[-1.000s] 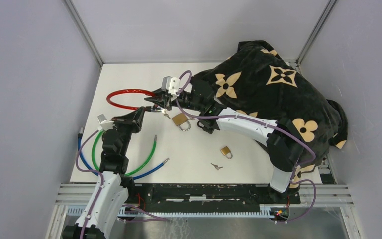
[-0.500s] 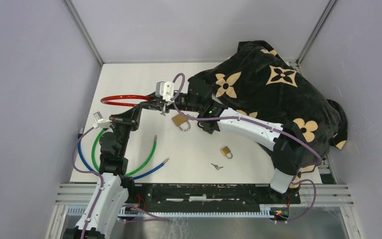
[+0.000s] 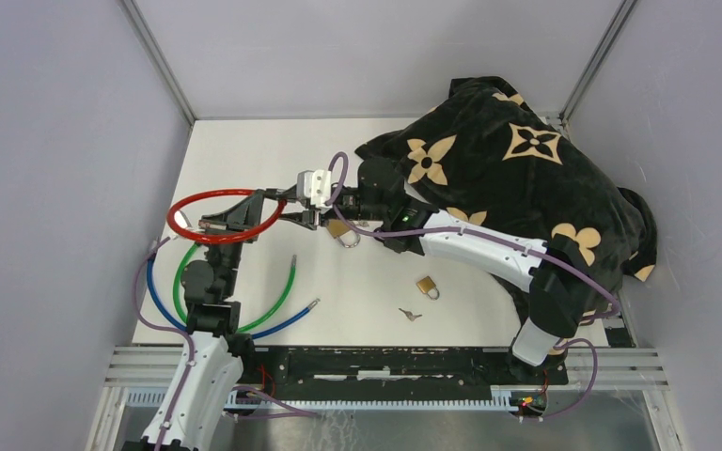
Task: Lock with the key
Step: Lock the lock.
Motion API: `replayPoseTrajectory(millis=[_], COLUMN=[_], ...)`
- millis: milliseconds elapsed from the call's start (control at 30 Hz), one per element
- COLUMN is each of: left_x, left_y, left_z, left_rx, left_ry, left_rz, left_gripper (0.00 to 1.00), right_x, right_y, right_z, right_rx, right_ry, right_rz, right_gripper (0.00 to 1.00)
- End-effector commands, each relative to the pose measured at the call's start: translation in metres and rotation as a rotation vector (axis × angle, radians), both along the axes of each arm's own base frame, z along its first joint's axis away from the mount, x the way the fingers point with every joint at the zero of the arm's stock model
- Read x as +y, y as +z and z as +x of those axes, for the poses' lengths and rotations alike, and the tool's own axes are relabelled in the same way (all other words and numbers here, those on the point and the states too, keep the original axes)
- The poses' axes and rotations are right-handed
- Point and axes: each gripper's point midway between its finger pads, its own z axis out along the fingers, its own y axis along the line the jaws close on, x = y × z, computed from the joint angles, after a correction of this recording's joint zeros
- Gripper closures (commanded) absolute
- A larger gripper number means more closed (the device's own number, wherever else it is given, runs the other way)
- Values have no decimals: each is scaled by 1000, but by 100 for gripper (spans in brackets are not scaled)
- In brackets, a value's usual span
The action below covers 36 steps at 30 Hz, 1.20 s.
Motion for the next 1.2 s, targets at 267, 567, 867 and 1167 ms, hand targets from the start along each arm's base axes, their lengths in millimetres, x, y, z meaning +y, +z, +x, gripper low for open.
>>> replayPoseTrajectory(millis=[267,567,867,1167], left_x=[6,8,10,10], left_y=[26,21,15,16], left_z=[-9,-8,-5,-6], left_rx=[-102,-81,-63,-68], left_ry=[40,54,74,77], left_rz=[26,31,47,52], left_gripper=[98,98,98,98], right_x=[-13,-17,-31,-43], right_y=[22,14,4,6], right_z=[-8,-5,2,22], right_rx=[-73,-67,123,407], right_ry=[7,-18,38,42], right_rz=[7,-38,-129,-83], right_gripper=[41,32,28,36])
